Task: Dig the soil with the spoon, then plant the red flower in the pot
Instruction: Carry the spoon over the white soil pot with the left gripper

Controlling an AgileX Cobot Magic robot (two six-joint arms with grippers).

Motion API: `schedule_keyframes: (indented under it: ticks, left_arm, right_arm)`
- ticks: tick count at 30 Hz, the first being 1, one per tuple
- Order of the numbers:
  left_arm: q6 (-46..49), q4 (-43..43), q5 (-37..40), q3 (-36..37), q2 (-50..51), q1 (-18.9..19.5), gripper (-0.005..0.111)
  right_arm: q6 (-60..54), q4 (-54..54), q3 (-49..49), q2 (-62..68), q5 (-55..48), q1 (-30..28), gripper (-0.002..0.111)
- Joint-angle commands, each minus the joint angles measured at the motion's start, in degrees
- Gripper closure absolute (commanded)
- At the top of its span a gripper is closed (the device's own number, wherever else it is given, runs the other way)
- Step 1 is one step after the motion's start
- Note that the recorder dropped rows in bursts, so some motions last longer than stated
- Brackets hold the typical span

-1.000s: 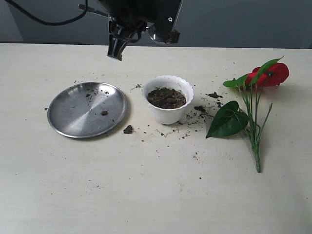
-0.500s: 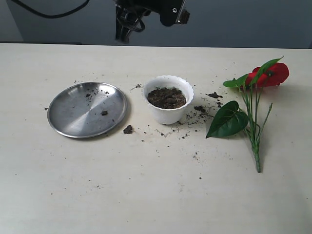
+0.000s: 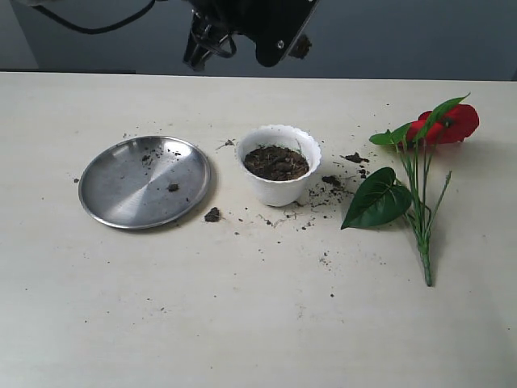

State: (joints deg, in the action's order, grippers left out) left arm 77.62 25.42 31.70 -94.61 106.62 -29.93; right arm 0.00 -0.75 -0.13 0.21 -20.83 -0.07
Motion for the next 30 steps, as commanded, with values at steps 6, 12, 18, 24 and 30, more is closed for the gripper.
schedule_keyframes:
  ticks: [6, 12, 18, 24, 30]
  left_arm:
    - [9.62, 0.51, 3.35, -0.37, 3.70, -0.31, 0.106]
    - [22.63, 0.91, 4.74, -0.37, 5.69, -0.31, 0.106]
    - [28.93, 11.56, 4.74, -0.37, 7.61, -2.29, 0.106]
    - [20.51, 23.29, 8.86, 0.11, 8.09, -6.91, 0.106]
    - [5.50, 42.55, 10.73, 3.98, 8.09, -9.05, 0.106]
  right_arm:
    - [0.00, -0.04, 0.13, -0.21, 0.23, 0.15, 0.108]
    - [0.00, -0.04, 0.13, -0.21, 0.23, 0.15, 0.108]
    - [0.00, -0.04, 0.13, -0.21, 0.23, 0.15, 0.108]
    - [0.00, -0.04, 0.13, -0.21, 0.23, 0.15, 0.108]
    - [0.00, -0.04, 0.13, -0.21, 0.23, 0.15, 0.108]
